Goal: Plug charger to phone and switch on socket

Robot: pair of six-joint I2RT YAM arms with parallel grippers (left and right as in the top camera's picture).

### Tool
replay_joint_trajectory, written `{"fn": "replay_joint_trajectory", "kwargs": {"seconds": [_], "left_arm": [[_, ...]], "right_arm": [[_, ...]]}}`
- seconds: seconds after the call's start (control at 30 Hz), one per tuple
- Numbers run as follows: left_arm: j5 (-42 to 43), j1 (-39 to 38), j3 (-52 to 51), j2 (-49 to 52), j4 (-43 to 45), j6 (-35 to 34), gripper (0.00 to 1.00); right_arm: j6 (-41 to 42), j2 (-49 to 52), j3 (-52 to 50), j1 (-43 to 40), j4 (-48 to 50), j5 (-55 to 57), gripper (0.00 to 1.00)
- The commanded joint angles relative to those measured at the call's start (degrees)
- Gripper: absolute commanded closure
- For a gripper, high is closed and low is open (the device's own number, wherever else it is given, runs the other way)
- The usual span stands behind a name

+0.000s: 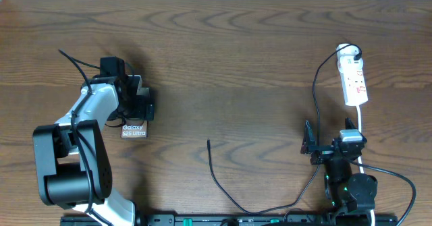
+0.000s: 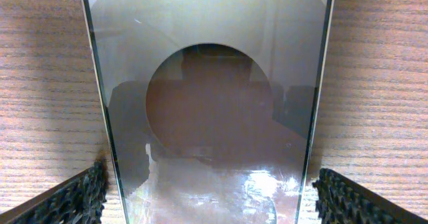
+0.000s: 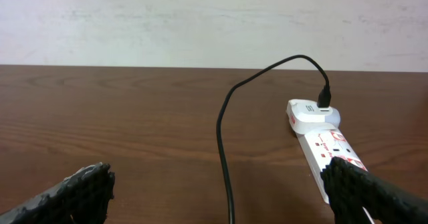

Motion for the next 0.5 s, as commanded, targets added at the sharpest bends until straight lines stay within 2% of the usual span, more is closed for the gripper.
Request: {"fn": "replay_joint_trajectory", "kwargs": {"seconds": [0.0, 0.47], "left_arm": [[2.3, -0.2, -3.0, 3.5, 0.2, 0.3, 0.02], [0.7, -1.0, -3.0, 3.5, 0.1, 0.3, 0.02]], "right_arm": [[0.2, -0.5, -0.1, 0.0, -0.2, 0.0, 0.01], [0.2, -0.5, -0.1, 0.0, -0.2, 0.0, 0.01]]}}
